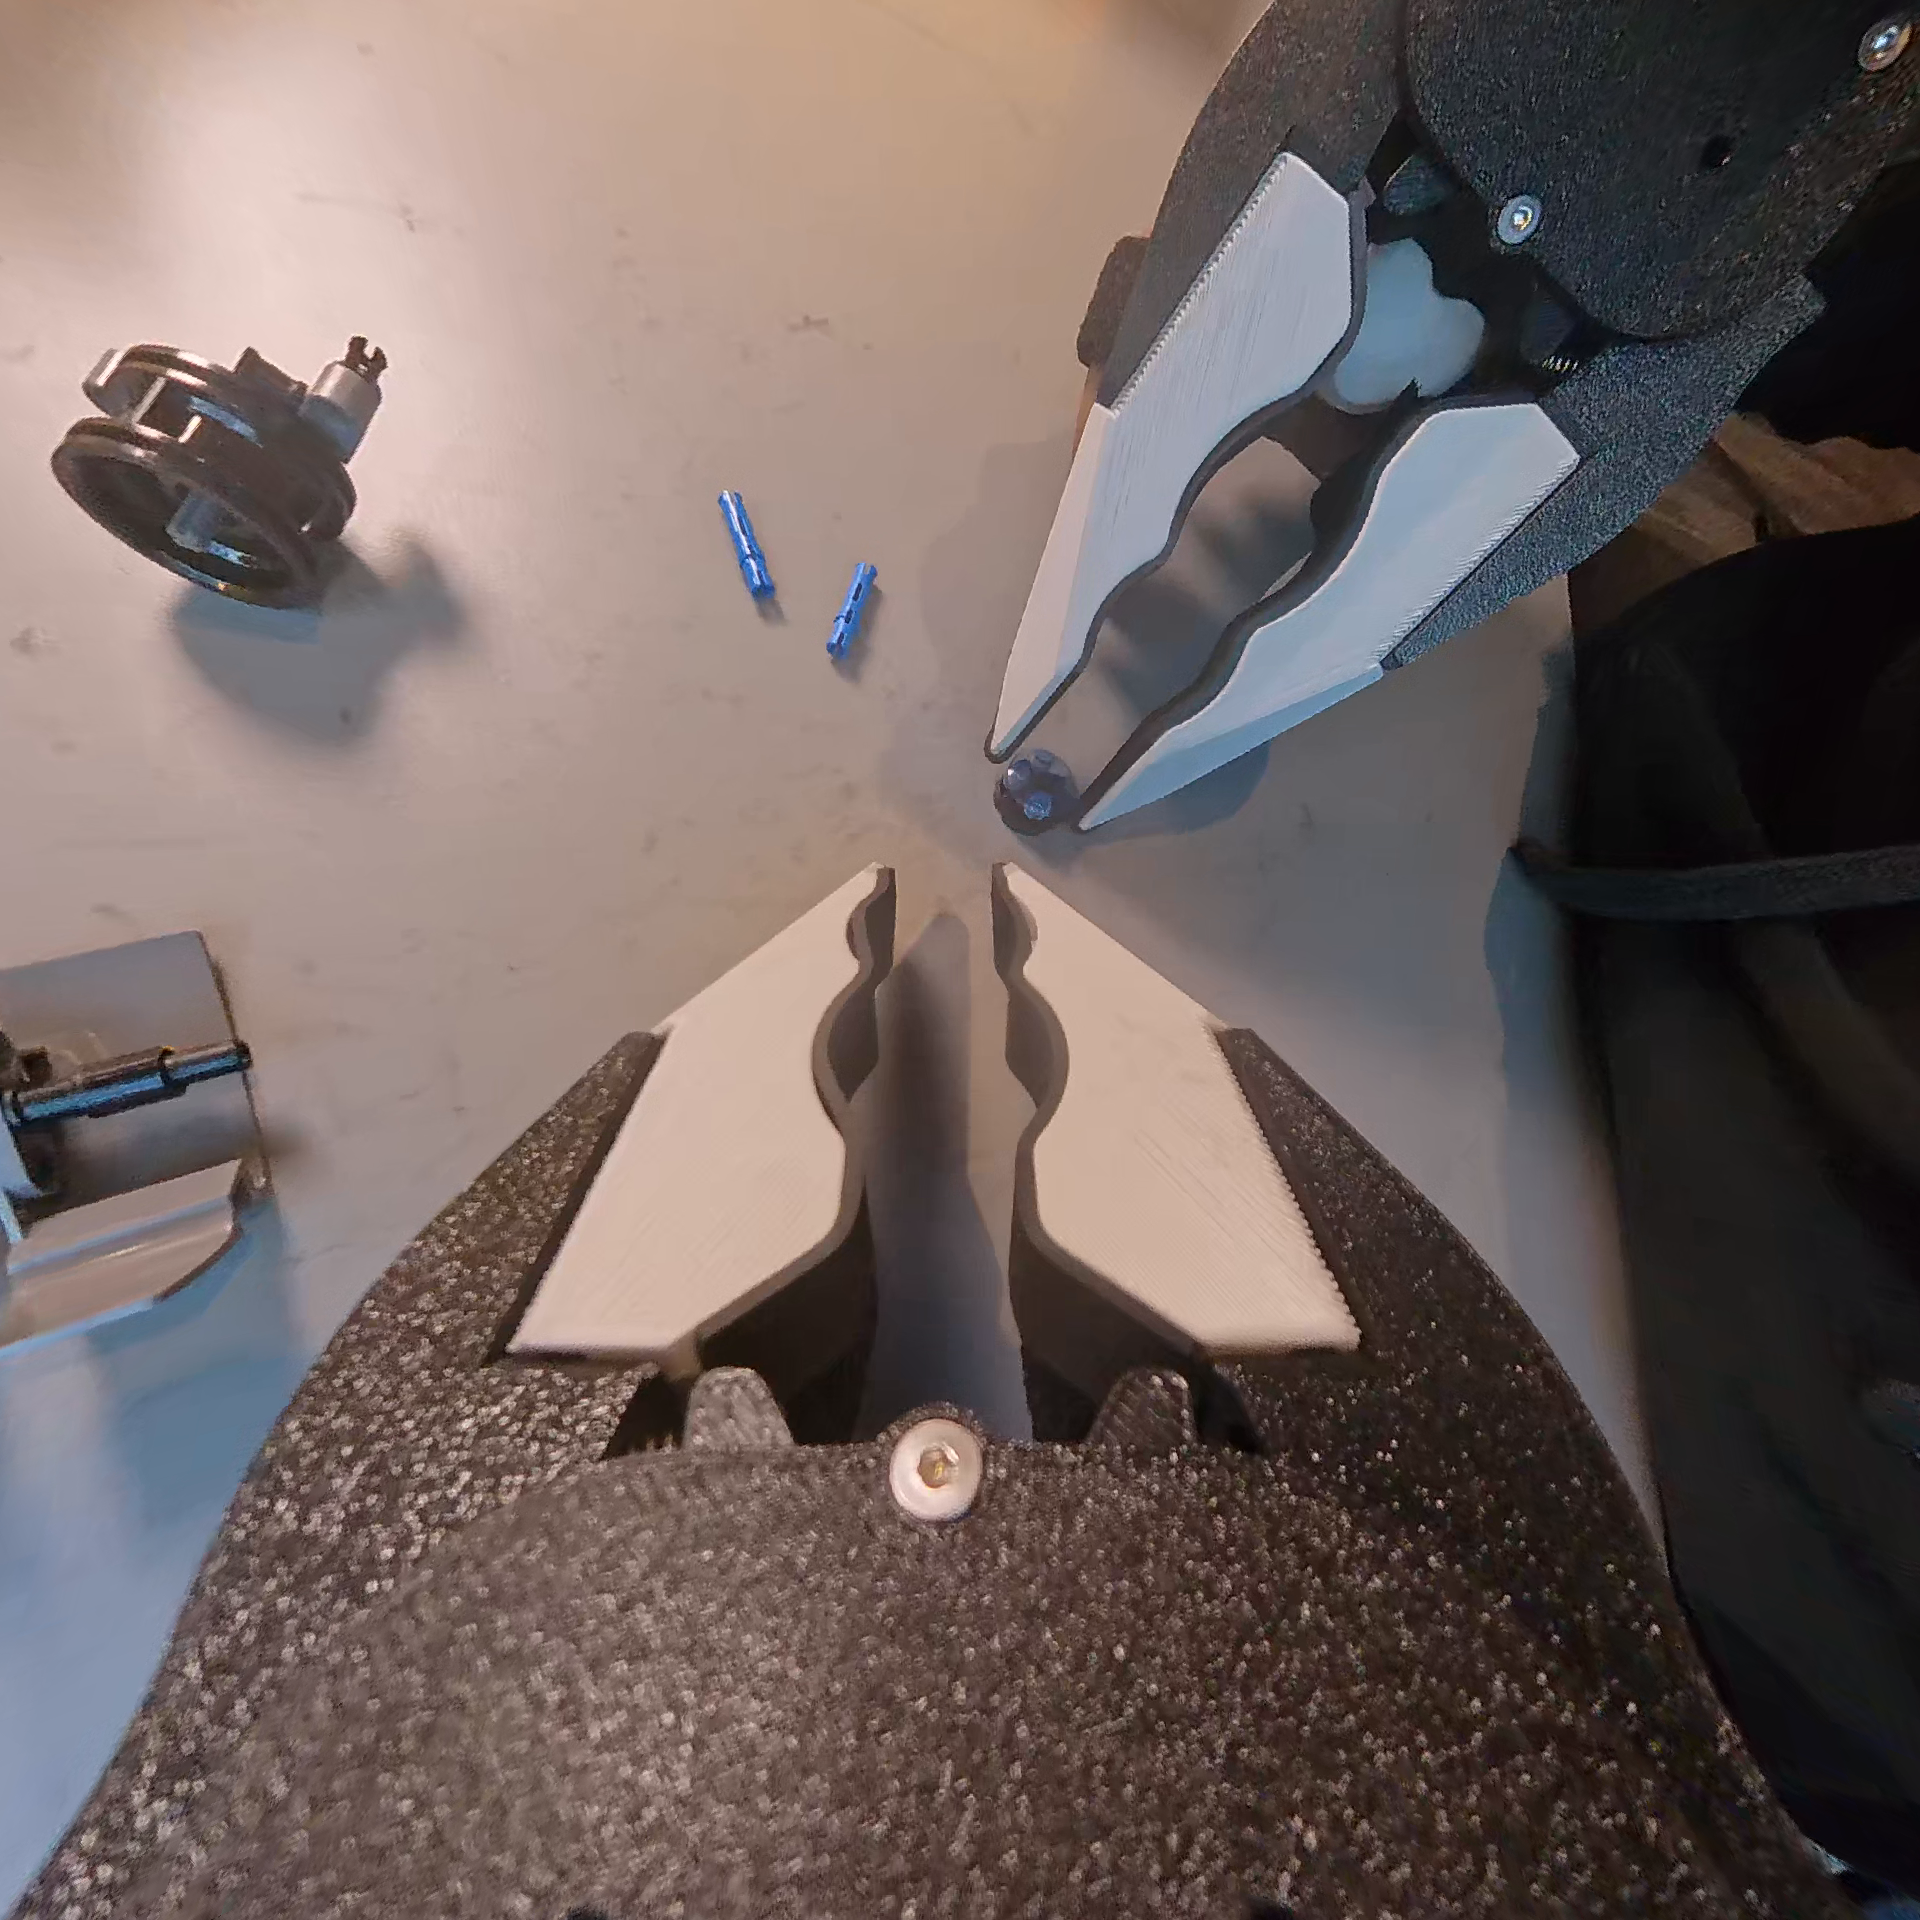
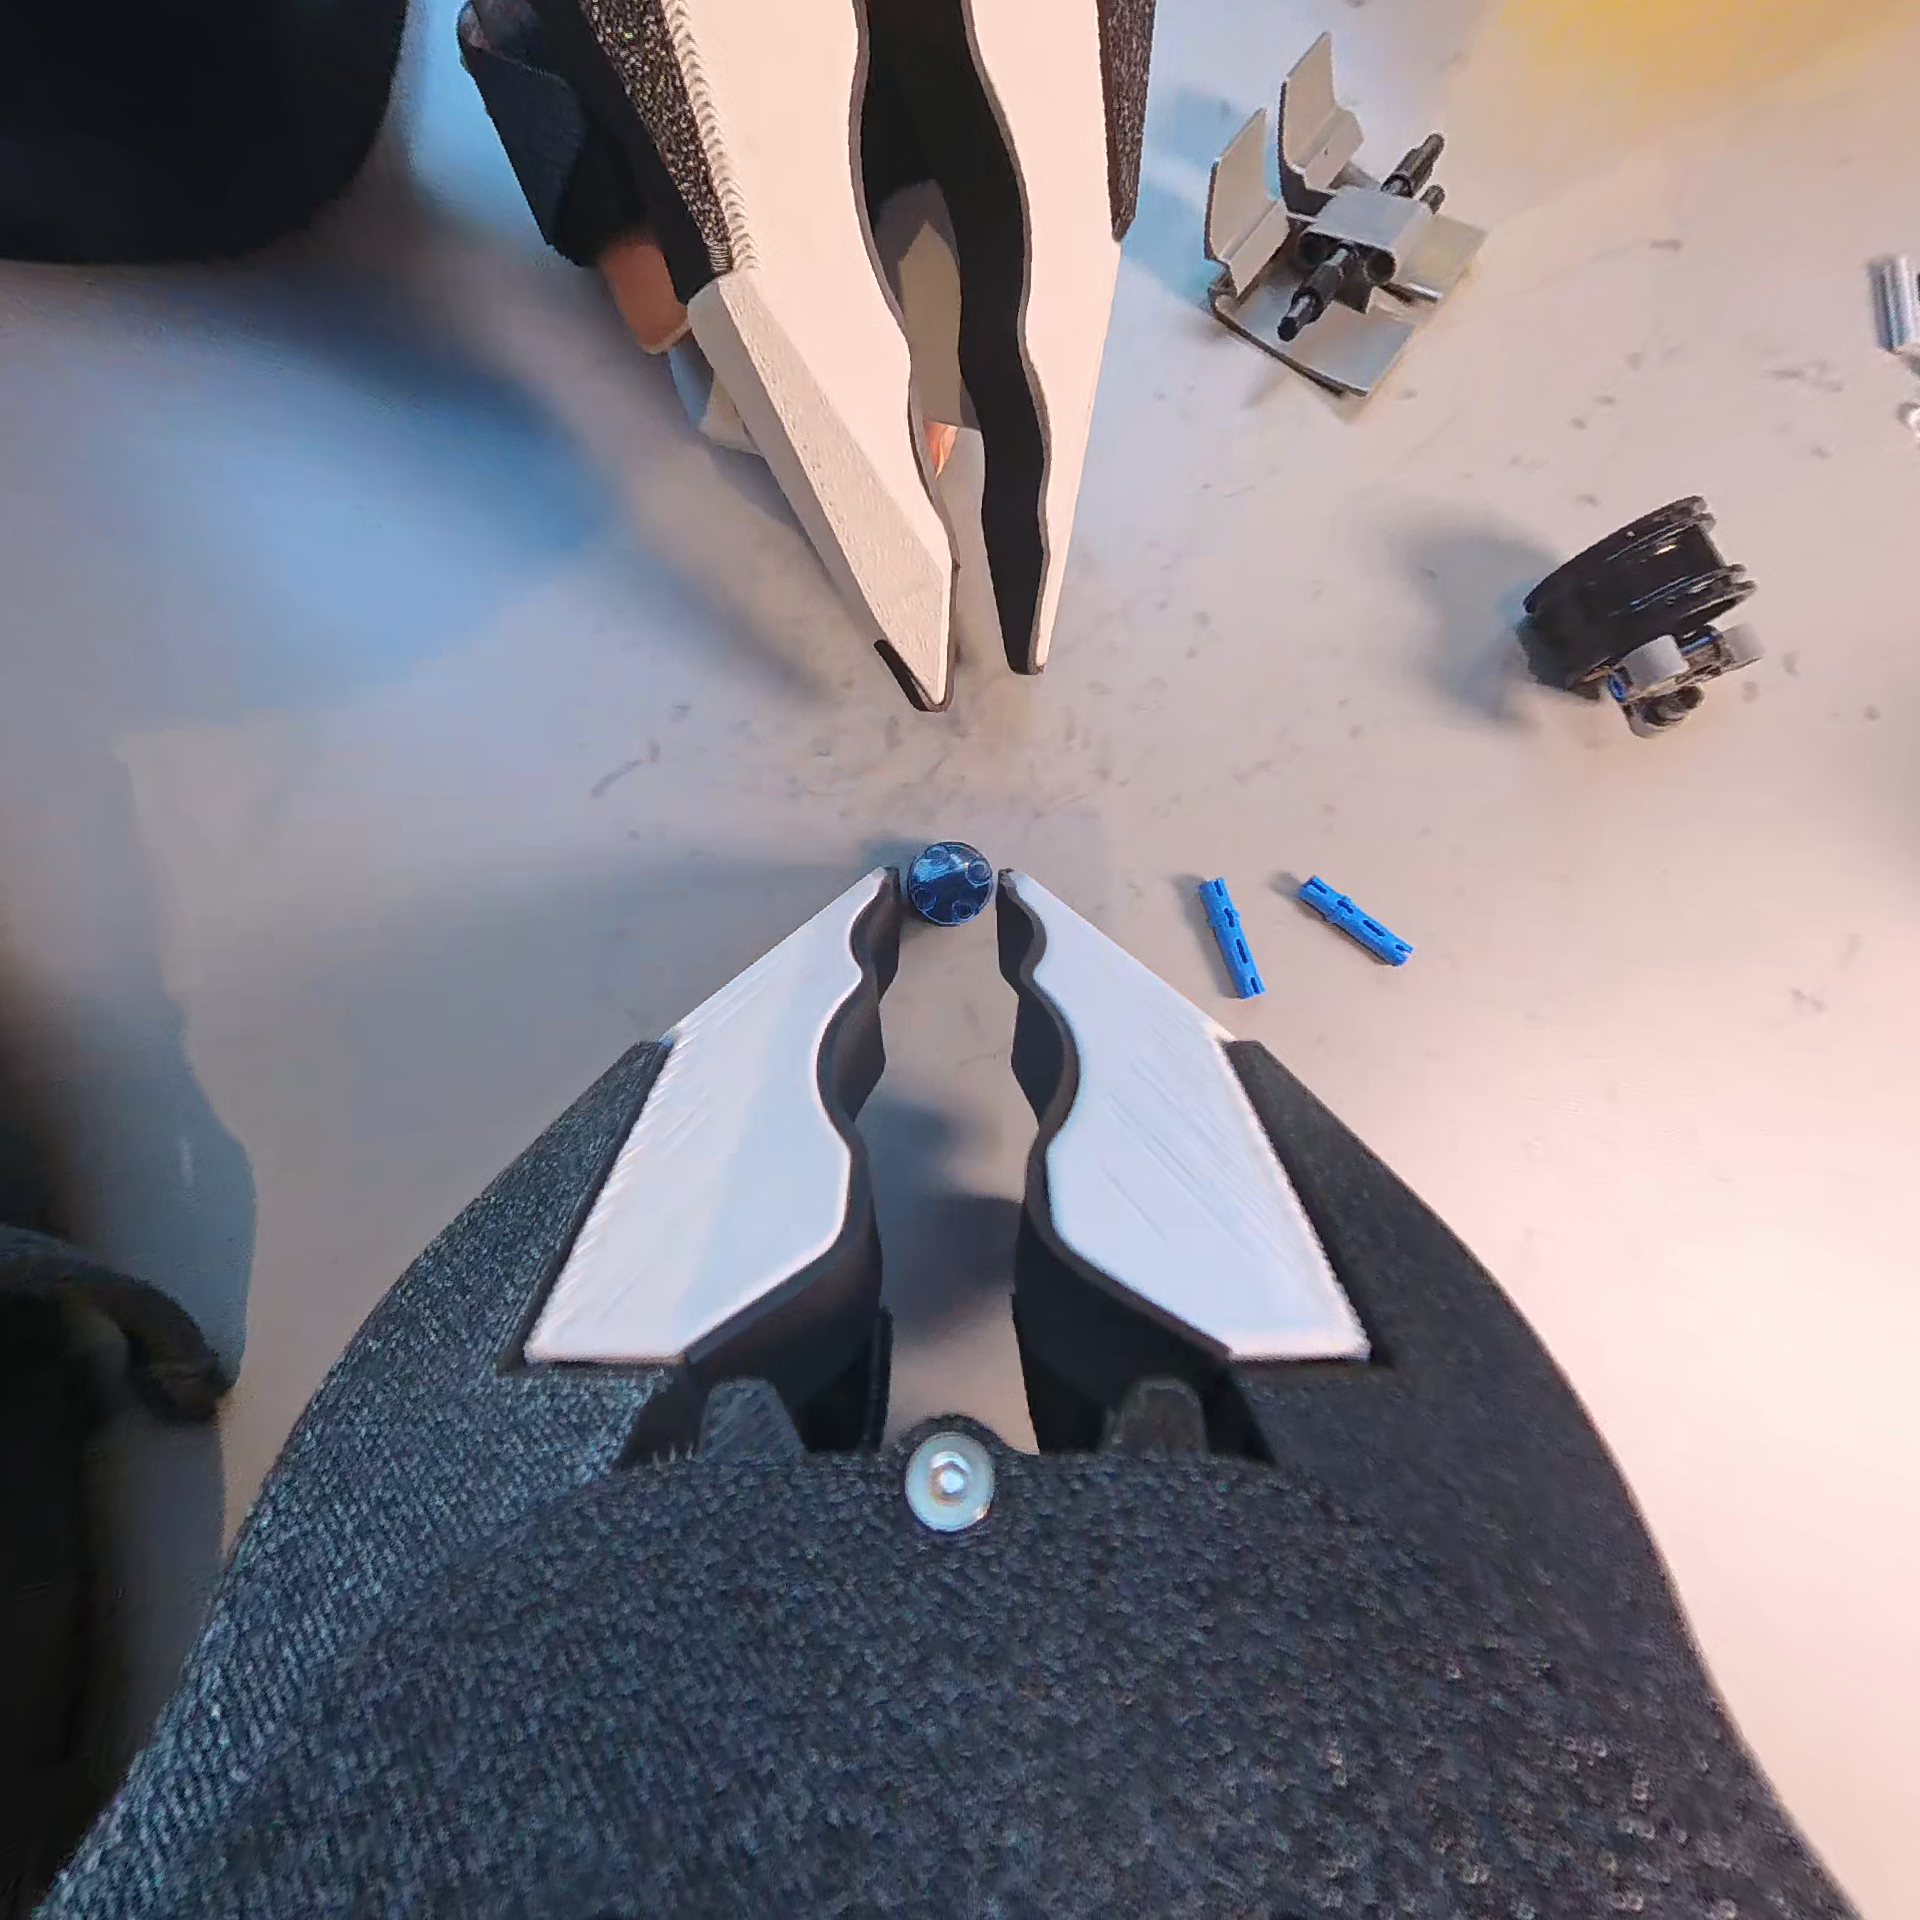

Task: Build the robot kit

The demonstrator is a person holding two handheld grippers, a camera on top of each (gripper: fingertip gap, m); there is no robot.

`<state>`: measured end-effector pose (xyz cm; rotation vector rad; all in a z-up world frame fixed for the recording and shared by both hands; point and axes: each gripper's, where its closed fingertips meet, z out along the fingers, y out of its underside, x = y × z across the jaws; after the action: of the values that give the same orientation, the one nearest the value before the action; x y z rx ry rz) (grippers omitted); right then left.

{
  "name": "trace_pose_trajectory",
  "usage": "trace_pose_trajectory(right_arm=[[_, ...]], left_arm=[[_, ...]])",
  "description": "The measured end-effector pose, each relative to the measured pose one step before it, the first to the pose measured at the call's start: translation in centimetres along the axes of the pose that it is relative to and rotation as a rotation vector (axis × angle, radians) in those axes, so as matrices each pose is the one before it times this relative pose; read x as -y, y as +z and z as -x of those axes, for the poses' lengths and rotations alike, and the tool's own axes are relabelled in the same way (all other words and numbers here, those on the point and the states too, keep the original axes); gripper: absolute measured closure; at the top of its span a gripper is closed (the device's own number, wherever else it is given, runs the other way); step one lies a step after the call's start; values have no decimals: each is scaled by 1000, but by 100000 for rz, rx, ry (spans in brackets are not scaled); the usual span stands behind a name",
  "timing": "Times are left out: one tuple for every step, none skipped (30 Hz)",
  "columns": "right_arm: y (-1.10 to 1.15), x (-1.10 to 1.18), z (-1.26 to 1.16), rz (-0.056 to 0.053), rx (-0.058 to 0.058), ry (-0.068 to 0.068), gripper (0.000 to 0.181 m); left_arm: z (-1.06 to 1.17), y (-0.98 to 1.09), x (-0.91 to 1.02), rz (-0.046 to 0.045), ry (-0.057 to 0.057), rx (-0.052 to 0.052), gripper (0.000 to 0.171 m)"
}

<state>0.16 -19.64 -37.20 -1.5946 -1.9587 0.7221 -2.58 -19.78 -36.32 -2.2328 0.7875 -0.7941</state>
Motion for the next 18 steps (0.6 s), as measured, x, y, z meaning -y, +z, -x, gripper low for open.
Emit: trace_pose_trajectory(right_arm=[[-5,11,40,32,47,-213,162],[3,-7,19,155,144,33,161],[-14,-5,78,111,472,-97,160],[-47,47,46,-210,543,264,159],[-111,100,-18,-552,574,476,158],[-167,258,-30,-1190,803,579,158],[-178,285,-29,-854,919,503,158],[-120,152,7,334,1149,-179,159],[-16,-12,-82,1425,498,-689,162],[45,-81,-126,1555,20,-1187,165],[95,-139,17,1766,796,-909,167],[114,-76,13,1146,654,-344,169],[105,-48,12,793,550,-253,169],[40,68,-14,145,274,53,170],[32,1,15,641,380,-262,171],[13,1,12,853,87,-812,171],[9,-5,32,930,37,-679,171],[16,1,11,956,242,133,171]], left_arm=[[-15,6,1,71,118,42,154],[4,5,0,24,23,66,154],[-7,-8,-5,11,-71,-57,154],[-4,3,-4,0,-109,-90,154],[0,-7,-4,49,-60,-64,154],[-1,-4,-8,60,18,-15,154],[4,-3,-7,50,36,9,154],[-2,4,-2,37,28,21,154],[-1,5,0,22,29,23,154],[5,-3,-5,36,10,27,154],[-3,-6,-23,140,44,51,154],[-5,-14,-27,204,133,109,154],[18,-4,-27,150,165,239,154],[7,-3,-7,100,101,163,154],[-10,17,3,50,70,32,154],[-46,26,10,33,197,-31,154],[-105,62,19,16,373,-163,154],[-171,117,36,-31,623,-416,154]])
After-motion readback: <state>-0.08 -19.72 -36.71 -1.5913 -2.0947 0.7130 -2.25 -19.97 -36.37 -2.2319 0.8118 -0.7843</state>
